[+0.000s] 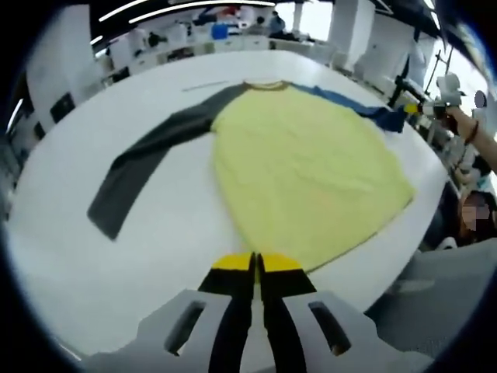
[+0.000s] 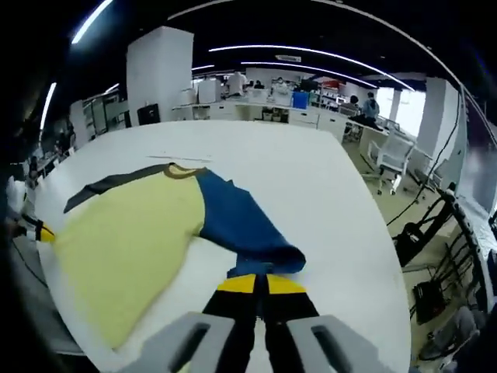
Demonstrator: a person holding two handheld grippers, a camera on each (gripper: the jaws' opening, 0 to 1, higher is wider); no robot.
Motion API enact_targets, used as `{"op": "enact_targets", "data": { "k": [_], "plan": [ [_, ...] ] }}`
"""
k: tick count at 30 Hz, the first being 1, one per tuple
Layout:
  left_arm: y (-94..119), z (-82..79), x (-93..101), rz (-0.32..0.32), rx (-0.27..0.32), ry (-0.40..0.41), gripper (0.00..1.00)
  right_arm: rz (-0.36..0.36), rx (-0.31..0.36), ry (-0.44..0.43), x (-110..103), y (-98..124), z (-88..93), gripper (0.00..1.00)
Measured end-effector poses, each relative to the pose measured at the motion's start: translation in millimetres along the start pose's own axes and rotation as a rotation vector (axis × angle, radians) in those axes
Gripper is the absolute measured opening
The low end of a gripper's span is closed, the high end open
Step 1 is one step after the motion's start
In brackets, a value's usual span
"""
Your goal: Fold the garment on the visible template until the final outline fits inside the template.
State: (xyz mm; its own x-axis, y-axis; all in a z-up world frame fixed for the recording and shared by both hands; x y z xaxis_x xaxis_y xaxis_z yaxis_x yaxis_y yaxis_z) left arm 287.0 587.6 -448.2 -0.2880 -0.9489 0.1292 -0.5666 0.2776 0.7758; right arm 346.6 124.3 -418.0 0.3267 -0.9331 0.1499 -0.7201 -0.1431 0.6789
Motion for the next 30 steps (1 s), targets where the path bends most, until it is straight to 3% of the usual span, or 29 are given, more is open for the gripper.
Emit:
{"op": "enact_targets", "data": {
  "k": [5, 10, 13, 17, 21, 24, 27, 30],
  "plan": [
    [-1.2, -0.4, 0.8, 0.006, 0.003, 0.002, 0.0, -0.055, -0.005, -0.012, -23.3, -7.2, 15.2, 0.0],
    [-1.2, -1.1, 2.2, 0.013, 0.008, 0.006, 0.0, -0.062, -0.02, -0.05, -22.4, -11.7, 19.7, 0.0],
    [-0.7, -1.4, 2.1, 0.017, 0.012, 0.012, 0.0, -0.101, 0.01, -0.052, -26.3, -10.5, 14.8, 0.0],
    [-0.9, -0.6, 1.2, 0.022, 0.02, 0.02, 0.0, -0.2, 0.046, -0.01, -49.1, -12.2, 9.7, 0.0],
    [-0.5, -1.1, 1.2, 0.023, 0.025, 0.023, 0.0, -0.247, 0.061, 0.025, -68.6, -15.0, 7.4, 0.0],
    [-0.7, -1.6, 1.1, 0.026, 0.027, 0.022, 0.0, -0.243, 0.076, -0.001, -72.2, -15.5, 2.4, 0.0],
    [-0.9, -1.4, 0.8, 0.027, 0.027, 0.021, 0.0, -0.249, 0.172, -0.078, -74.0, -11.4, -18.4, 0.0],
    [-1.4, -1.1, 0.2, 0.028, 0.025, 0.022, 0.0, -0.267, 0.188, -0.062, -80.4, -10.2, -29.6, 0.0]
  ]
}}
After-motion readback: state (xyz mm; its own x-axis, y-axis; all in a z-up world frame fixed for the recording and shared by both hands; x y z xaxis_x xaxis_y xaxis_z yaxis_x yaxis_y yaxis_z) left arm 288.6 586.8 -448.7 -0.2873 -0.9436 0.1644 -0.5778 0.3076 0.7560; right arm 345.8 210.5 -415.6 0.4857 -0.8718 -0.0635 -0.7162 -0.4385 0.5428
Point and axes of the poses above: the point that each gripper's makers call its tool centre point, and the gripper's own axes: y roughly backward along the fingers, x roughly to its right, z roughly out of its underside, the point moved 7 cm from there along y, roughly backward along the fingers, and after that the axes turned 7 degrees about y, right-handed, at the moved point
